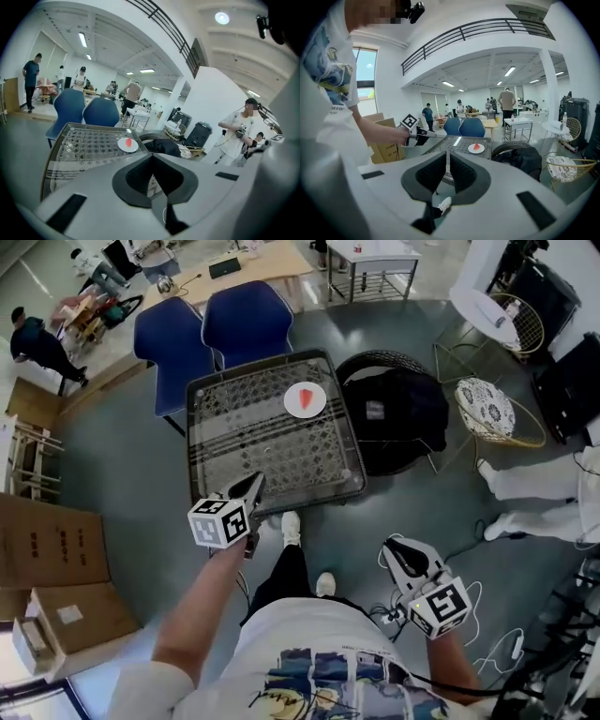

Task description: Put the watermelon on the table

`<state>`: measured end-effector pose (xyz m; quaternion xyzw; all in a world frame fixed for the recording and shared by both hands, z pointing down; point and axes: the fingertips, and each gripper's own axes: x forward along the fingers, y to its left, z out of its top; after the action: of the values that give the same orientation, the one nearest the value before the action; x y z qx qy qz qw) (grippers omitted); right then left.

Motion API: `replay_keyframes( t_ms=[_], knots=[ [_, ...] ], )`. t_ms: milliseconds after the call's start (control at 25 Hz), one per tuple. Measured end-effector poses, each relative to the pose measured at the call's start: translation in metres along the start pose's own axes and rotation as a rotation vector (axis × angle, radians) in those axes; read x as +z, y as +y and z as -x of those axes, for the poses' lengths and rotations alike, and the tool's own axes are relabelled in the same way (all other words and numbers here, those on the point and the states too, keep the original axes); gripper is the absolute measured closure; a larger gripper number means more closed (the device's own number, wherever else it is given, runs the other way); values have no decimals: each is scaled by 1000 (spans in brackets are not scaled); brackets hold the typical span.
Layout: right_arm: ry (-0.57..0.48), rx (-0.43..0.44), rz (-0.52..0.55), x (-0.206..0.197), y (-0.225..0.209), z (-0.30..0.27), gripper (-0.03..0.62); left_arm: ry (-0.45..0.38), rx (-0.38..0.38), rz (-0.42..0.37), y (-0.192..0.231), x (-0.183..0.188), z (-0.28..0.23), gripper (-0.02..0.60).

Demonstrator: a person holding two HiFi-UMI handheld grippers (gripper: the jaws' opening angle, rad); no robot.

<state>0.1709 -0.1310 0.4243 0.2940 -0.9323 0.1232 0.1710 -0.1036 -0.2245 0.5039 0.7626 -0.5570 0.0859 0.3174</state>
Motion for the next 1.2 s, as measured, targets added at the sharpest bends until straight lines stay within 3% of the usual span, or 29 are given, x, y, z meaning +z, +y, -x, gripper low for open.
replay_keyframes(
  t_ms=[160, 360, 680, 800, 960, 1200],
  knots=[
    [-2, 68, 50, 2, 26, 4, 562, -24, -115, -87, -54, -5, 75, 572],
    [-17, 115, 80, 3, 54, 5, 562, -32, -263, -185, -114, -16, 135, 572],
    [-10, 185, 137, 9, 132, -10, 562, -58, -495, -226, -181, -37, 218, 572],
    [-3, 207, 156, 7, 172, -16, 563, -78, -519, -250, -183, -49, 249, 572],
    [5, 217, 187, 6, 227, -17, 566, -114, -537, -224, -174, -60, 294, 572],
    [-13, 216, 194, 5, 310, -14, 571, -102, -534, -219, -140, -93, 360, 572]
  ],
)
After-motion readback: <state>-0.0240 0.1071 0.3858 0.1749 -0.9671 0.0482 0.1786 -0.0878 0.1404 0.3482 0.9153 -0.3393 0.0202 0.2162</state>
